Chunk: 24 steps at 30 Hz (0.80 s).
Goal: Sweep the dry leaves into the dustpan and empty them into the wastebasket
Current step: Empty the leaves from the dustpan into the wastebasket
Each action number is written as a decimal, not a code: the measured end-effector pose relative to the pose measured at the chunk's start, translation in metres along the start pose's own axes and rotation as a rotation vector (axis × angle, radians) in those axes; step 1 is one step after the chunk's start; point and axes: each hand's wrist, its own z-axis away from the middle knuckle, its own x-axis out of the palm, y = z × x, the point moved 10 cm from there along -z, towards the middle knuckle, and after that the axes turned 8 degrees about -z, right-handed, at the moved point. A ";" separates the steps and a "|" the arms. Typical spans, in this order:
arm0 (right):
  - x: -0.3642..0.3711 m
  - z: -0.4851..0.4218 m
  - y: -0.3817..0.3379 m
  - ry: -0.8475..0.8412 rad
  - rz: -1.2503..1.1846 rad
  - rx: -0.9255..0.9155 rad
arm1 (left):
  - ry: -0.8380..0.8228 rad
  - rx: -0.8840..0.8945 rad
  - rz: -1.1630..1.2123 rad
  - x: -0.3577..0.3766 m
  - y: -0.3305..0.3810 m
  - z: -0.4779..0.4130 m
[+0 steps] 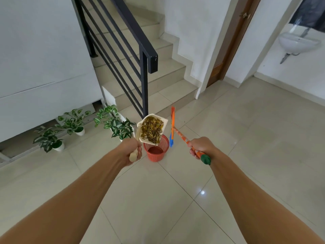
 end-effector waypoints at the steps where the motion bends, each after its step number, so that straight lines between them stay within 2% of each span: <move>1: -0.003 -0.003 0.000 -0.012 -0.017 0.000 | 0.011 0.013 -0.031 0.005 -0.003 0.000; 11: -0.017 -0.019 0.007 -0.095 -0.095 -0.005 | 0.084 0.040 -0.297 0.045 -0.028 -0.007; 24: -0.044 -0.021 0.000 -0.102 -0.161 0.018 | 0.108 0.074 -0.384 0.071 -0.014 -0.009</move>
